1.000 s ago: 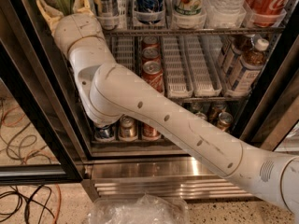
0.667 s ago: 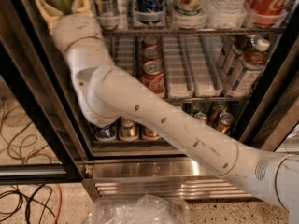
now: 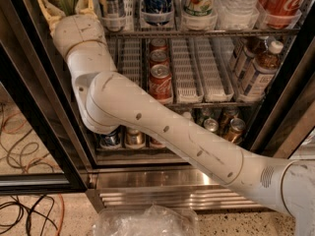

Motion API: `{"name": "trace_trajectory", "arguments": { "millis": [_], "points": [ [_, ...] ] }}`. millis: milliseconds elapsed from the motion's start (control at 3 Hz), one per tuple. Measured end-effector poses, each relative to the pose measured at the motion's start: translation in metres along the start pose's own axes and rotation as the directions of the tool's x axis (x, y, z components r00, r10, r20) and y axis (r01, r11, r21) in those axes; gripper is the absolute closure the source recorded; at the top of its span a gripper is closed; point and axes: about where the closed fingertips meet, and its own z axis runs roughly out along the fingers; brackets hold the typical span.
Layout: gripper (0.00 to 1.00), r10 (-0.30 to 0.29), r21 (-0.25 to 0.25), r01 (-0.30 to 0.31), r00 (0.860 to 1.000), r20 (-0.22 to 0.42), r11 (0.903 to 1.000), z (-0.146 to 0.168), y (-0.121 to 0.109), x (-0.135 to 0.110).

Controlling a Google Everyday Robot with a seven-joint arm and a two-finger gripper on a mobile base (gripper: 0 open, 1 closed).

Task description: Pick green can from top shelf of fridge

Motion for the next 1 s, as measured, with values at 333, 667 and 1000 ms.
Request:
{"name": "trace_trajectory", "arguments": {
  "millis": [333, 667, 1000],
  "points": [
    [1.00, 0.000, 0.000, 0.000, 1.000, 0.000, 1.0000, 0.0000, 0.0000, 0.0000],
    [1.00, -0.015, -0.033, 0.016, 1.000, 0.009, 0.9993, 0.0013, 0.0030, -0.0031],
    [1.00, -0.036, -0.097, 0.039, 0.999, 0.037, 0.9945, 0.0016, 0.0038, -0.0032]
  ]
}}
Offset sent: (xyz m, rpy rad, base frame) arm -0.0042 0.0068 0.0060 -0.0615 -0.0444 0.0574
